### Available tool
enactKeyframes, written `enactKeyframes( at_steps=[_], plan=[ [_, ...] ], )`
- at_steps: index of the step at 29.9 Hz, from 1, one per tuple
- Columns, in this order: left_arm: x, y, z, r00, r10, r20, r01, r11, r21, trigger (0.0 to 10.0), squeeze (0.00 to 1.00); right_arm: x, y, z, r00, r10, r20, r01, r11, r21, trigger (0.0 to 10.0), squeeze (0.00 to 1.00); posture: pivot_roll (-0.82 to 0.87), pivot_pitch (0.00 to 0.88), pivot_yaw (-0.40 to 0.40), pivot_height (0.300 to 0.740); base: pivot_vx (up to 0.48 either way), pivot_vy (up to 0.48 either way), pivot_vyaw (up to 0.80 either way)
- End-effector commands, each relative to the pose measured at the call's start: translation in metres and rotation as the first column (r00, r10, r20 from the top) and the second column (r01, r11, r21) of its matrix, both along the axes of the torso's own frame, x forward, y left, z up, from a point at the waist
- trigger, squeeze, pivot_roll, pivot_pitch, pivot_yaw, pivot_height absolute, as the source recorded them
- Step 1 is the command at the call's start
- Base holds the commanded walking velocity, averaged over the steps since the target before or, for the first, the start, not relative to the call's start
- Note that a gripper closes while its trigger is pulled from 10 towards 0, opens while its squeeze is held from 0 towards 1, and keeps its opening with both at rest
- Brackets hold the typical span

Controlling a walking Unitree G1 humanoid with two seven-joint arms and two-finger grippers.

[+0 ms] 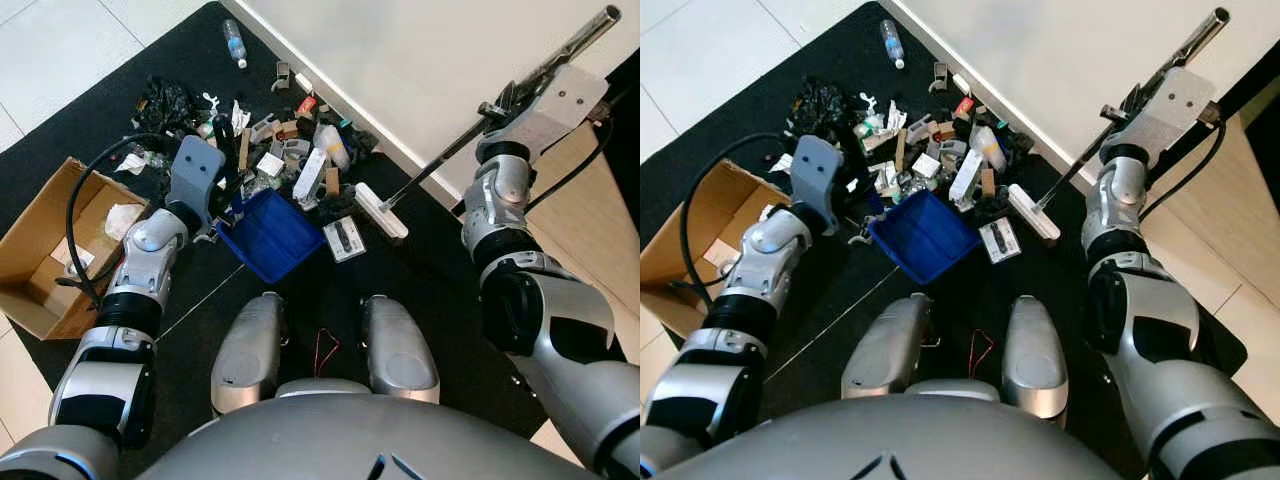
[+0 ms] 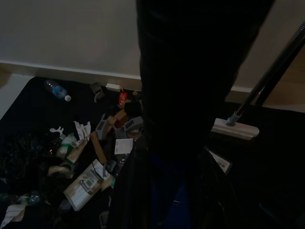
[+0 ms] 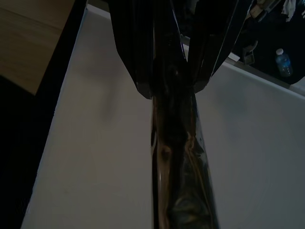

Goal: Sweep floor

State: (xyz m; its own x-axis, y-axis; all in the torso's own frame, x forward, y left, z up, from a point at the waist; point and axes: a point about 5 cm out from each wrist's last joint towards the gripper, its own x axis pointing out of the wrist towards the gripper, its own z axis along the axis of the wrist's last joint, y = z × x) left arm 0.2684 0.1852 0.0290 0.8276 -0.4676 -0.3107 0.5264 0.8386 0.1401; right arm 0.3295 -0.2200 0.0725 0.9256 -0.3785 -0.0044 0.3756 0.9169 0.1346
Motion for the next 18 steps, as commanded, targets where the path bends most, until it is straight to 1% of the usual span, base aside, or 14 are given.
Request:
enactKeyframes(
  at_steps=[1, 18],
  plan=[
    [0.0040, -0.0038, 0.0047, 0.999, -0.002, 0.039, 0.002, 1.000, -0.006, 10.0, 0.00, 0.0013, 0.0030, 0.0042, 0.999, 0.024, 0.026, -0.023, 0.999, -0.029, 10.0, 0.00, 0.09, 0.013, 0.023, 0.740, 0.000, 0.000, 0.00],
    [0.0051, -0.0052, 0.0037, 0.999, -0.003, 0.040, 0.004, 1.000, -0.007, 10.0, 0.00, 0.0011, 0.0033, 0.0039, 0.999, 0.030, 0.023, -0.029, 0.999, -0.035, 10.0, 0.00, 0.09, 0.014, 0.022, 0.740, 0.000, 0.000, 0.00]
  ],
)
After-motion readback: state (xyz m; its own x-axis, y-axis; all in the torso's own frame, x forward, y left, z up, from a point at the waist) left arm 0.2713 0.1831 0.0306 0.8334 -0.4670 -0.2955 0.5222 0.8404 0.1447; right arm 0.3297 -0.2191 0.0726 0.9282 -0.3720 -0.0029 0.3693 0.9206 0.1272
